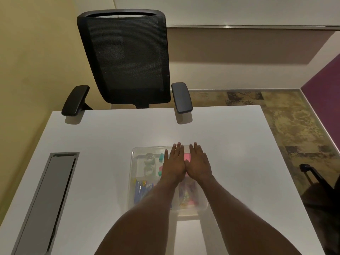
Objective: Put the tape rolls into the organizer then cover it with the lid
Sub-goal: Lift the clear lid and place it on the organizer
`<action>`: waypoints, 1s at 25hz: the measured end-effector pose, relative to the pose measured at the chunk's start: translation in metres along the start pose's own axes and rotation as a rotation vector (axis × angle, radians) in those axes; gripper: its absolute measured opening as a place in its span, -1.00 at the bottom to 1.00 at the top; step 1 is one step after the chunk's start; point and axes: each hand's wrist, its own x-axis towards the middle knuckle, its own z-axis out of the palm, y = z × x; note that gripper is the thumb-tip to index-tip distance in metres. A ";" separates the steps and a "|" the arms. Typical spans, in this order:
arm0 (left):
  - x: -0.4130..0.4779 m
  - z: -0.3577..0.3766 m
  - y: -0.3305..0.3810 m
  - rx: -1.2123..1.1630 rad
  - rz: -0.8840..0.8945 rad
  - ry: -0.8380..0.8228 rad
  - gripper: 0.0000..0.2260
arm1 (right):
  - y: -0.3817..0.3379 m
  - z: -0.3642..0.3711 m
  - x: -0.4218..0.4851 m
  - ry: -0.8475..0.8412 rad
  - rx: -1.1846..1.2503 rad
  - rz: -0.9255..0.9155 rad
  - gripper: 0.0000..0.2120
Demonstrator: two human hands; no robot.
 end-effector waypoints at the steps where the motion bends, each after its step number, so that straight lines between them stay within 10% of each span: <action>1: 0.000 0.003 -0.001 0.007 -0.013 -0.005 -0.39 | 0.001 0.002 -0.001 -0.008 -0.036 -0.016 -0.34; 9: -0.007 0.015 -0.018 0.018 -0.027 0.080 -0.45 | 0.005 0.007 -0.003 -0.043 -0.248 -0.069 -0.34; 15: -0.037 -0.001 -0.099 -0.122 -0.410 0.197 -0.41 | 0.000 0.009 -0.004 -0.062 -0.198 -0.048 -0.30; 25: -0.039 -0.015 -0.124 -0.180 -0.385 0.080 -0.41 | -0.005 0.012 -0.012 -0.064 -0.201 -0.031 -0.30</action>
